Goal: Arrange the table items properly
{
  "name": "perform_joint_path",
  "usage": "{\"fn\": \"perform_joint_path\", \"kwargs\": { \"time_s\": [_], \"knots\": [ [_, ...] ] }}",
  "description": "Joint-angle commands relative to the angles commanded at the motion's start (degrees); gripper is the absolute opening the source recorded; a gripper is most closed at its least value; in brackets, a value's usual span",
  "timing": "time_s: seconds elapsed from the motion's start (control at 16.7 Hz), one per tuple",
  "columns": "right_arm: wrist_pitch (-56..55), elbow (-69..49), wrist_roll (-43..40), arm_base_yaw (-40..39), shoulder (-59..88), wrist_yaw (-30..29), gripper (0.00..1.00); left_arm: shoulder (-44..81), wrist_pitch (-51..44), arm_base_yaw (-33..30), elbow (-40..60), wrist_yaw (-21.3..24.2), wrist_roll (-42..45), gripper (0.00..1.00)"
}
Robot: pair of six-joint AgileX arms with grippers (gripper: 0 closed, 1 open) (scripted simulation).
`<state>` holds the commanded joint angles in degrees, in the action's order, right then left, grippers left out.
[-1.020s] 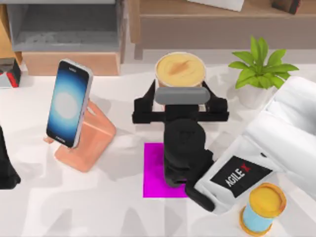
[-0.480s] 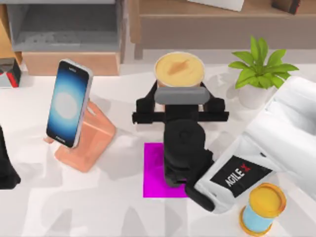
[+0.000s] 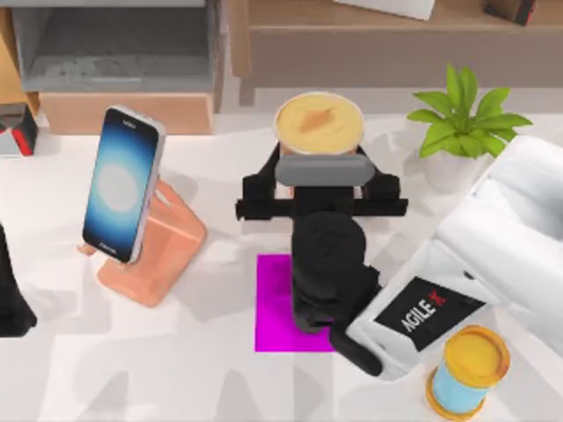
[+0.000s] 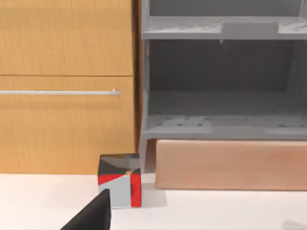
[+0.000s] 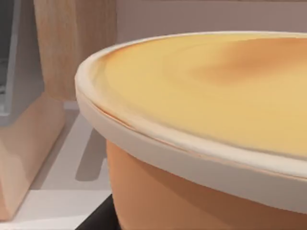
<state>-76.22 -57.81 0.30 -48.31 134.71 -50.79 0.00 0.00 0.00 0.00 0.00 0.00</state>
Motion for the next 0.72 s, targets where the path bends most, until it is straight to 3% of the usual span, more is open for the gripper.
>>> {"fn": "perform_joint_path", "kwargs": {
  "time_s": [0.72],
  "knots": [
    [1.51, 0.29, 0.11, -0.20, -1.83, 0.01, 0.00, 0.00, 0.00, 0.00, 0.00, 0.00, 0.00, 1.00]
  ]
}}
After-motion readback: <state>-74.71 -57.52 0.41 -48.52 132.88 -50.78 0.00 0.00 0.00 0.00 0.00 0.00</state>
